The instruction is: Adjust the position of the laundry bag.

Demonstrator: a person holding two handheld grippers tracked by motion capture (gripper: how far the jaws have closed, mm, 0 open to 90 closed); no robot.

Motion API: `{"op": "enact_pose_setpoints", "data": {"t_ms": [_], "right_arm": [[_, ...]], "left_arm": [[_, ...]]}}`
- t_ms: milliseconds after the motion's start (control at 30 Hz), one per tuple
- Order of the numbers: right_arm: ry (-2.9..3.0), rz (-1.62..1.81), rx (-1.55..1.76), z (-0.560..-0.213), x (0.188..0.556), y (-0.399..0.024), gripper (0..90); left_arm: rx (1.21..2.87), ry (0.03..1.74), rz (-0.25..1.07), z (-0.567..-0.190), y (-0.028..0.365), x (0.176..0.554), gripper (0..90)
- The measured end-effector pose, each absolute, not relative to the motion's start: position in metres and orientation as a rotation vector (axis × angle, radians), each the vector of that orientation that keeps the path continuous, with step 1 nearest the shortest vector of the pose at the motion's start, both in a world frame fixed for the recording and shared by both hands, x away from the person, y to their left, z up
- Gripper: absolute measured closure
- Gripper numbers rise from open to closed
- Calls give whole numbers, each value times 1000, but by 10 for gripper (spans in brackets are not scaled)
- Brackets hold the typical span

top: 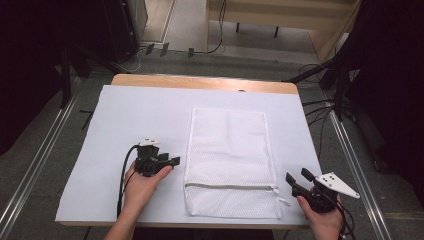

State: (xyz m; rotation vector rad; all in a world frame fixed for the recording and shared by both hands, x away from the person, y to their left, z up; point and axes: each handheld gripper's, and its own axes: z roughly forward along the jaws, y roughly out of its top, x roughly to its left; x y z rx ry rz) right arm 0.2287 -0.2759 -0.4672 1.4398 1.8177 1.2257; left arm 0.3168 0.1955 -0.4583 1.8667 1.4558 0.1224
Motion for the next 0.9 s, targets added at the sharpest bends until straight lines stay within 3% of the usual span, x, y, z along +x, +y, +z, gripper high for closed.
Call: {"op": "enact_pose_setpoints", "data": {"t_ms": [100,400,600,667,700,767,900], "right_arm": [[1838,1231,1447,-470,228,-273,417],[1835,1251,1459,-471,230,-274,400],[1847,1290,1479,-471,230,-273,425],[1857,1300,1488,-471,230,-273,430],[1860,1297,1491,-471,231,-272,429],[1865,1286,1480,-471,231,-271,431],[1853,1279,1481,-470,230,-271,432]], "left_arm": [[1827,1471,13,-458,183,329,548],[1884,1492,-15,-458,166,339,633],[1990,1475,54,-454,146,338,641],[2032,1480,103,-453,141,338,719],[2068,1479,148,-453,139,338,812],[2057,1470,129,-454,142,339,886],[2039,1468,139,-453,145,338,900]]}}
